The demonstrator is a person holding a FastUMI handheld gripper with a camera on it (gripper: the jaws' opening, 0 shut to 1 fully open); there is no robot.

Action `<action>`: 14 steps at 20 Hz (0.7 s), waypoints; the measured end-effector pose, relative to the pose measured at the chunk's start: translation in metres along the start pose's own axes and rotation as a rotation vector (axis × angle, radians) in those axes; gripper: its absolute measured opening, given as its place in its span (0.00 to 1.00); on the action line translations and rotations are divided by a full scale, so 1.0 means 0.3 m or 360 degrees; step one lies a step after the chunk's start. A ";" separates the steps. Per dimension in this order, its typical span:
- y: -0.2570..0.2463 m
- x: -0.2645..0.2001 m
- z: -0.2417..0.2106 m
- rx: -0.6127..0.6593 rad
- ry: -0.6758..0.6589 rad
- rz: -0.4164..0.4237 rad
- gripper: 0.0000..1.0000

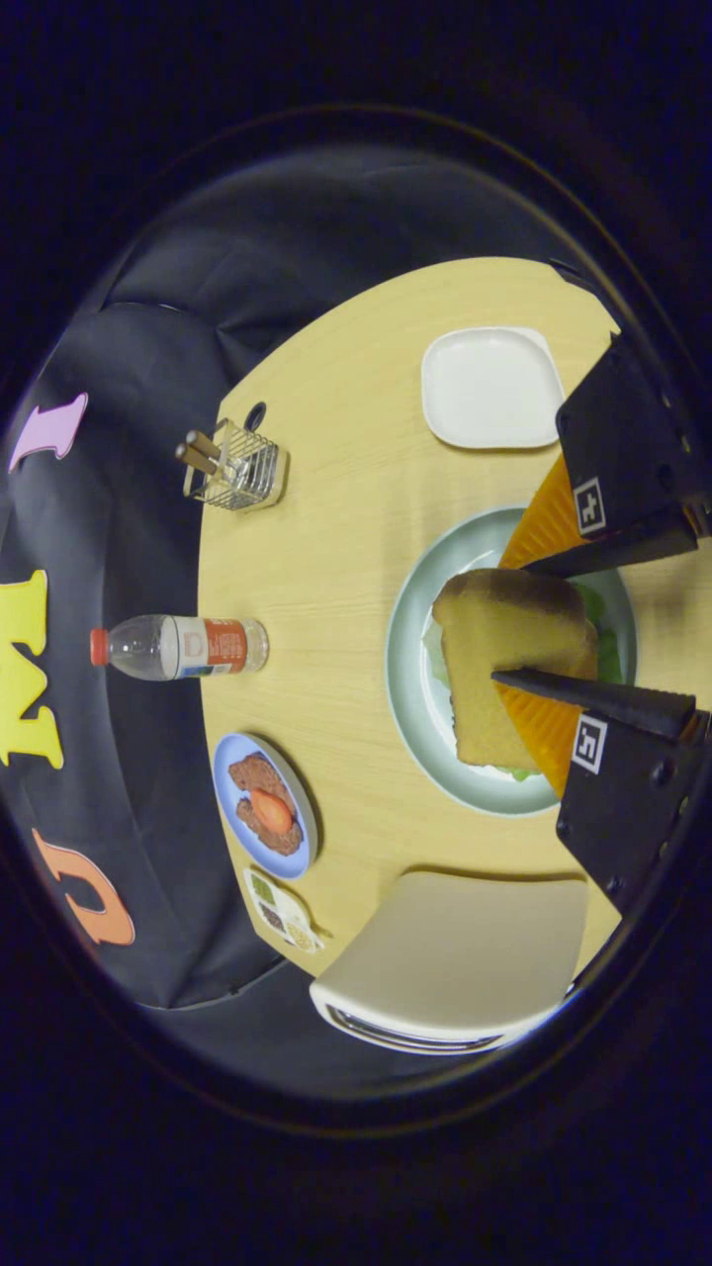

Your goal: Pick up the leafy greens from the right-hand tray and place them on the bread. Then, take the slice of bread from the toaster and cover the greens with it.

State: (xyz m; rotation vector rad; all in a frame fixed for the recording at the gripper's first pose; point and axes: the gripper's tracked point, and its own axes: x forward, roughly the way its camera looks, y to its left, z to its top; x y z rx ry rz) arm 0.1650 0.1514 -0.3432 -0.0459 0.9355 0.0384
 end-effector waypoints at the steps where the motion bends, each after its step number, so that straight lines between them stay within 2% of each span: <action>1: -0.005 0.004 -0.003 -0.0019 0.0007 -0.0018 0.56; 5: -0.016 0.011 -0.010 -0.0072 0.0019 -0.0055 0.73; 7: -0.028 0.005 -0.002 -0.0082 0.0004 -0.0071 0.75; 11: -0.043 -0.041 0.029 -0.0064 -0.0053 -0.0058 0.89; 14: -0.049 -0.118 0.063 -0.0011 -0.0114 -0.0025 0.92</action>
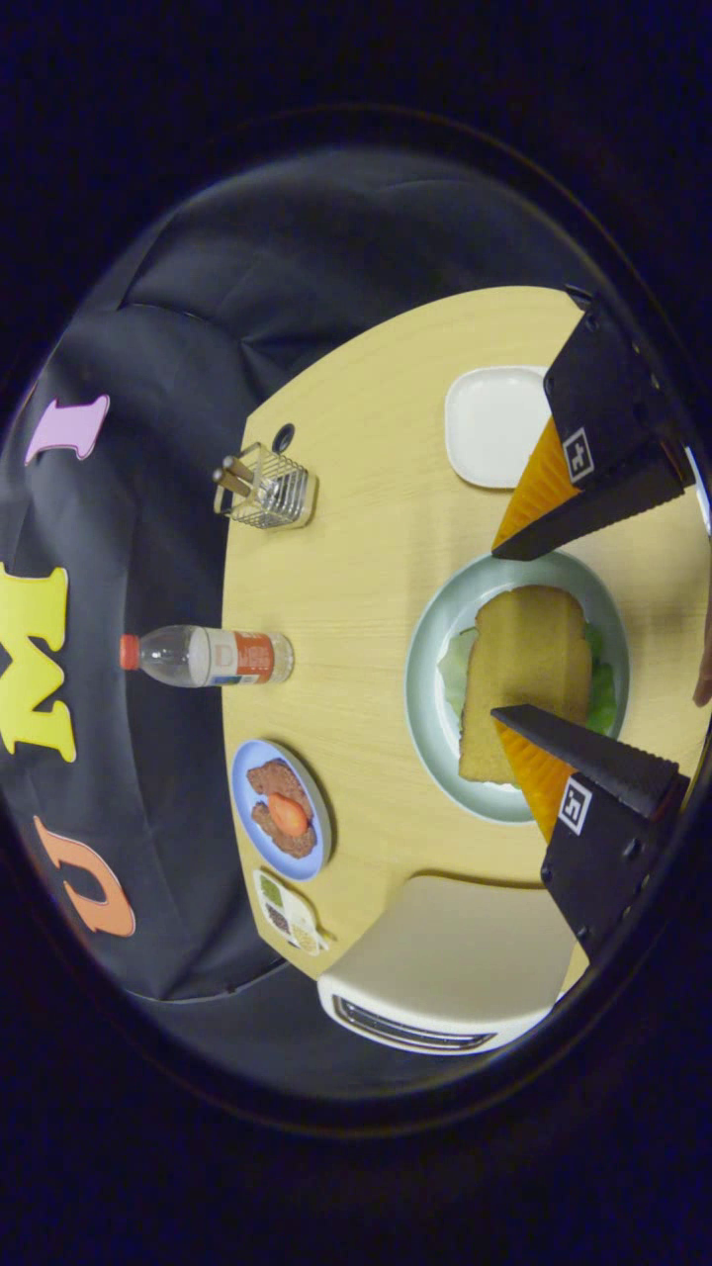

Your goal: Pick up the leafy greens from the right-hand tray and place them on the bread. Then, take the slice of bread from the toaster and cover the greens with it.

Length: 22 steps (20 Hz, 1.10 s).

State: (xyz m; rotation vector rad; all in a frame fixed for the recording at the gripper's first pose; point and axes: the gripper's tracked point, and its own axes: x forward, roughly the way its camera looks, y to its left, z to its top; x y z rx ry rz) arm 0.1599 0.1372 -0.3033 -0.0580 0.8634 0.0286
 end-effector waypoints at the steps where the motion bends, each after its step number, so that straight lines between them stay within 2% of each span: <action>1: -0.003 -0.029 0.013 0.0012 -0.0019 0.0008 0.92; 8: -0.028 -0.298 0.141 -0.0001 -0.0320 0.0065 0.95; 16: -0.017 -0.775 0.249 -0.0076 -0.0905 0.0108 0.96; 22: -0.062 -1.046 0.258 0.0041 -0.1204 0.0157 0.96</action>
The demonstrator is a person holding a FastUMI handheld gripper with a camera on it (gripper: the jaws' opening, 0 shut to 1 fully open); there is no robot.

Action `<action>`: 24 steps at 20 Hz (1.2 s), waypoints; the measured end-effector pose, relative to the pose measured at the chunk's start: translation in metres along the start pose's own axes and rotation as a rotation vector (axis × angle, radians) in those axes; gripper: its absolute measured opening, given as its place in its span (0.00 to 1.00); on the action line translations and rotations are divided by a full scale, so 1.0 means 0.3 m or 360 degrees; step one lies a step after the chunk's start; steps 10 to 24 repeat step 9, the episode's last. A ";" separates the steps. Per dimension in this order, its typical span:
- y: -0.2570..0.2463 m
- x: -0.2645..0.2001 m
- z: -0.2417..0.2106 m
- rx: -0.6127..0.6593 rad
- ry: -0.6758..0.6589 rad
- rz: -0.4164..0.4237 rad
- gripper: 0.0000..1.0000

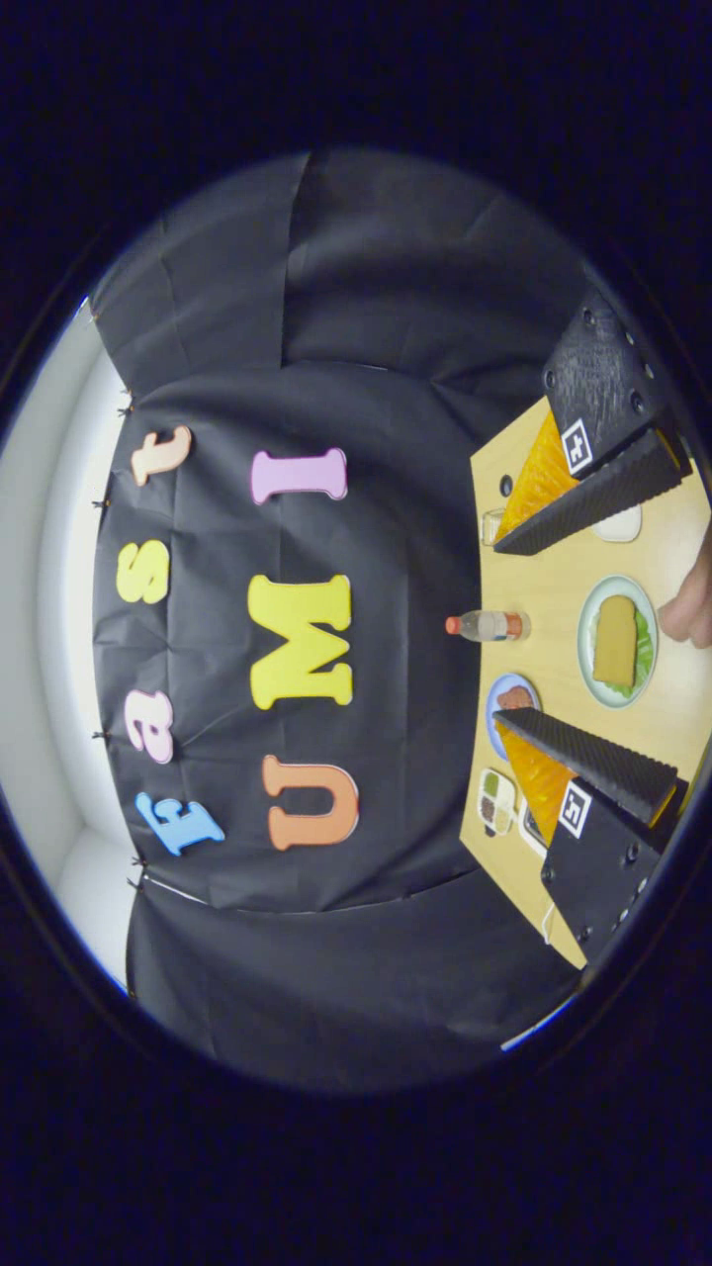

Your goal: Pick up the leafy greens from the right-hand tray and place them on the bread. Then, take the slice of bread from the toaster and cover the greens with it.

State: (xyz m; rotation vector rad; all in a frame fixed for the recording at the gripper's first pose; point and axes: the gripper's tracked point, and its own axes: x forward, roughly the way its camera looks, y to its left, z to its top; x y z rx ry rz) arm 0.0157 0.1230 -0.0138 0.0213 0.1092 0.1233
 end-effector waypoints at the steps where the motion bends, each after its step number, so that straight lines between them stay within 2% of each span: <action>1: -0.014 -0.025 0.024 -0.0007 -0.0046 -0.0014 0.96; 6: -0.013 -0.120 0.098 0.0001 -0.0244 0.0027 0.96; 24: -0.031 -0.137 0.103 0.0001 -0.0259 0.0033 0.96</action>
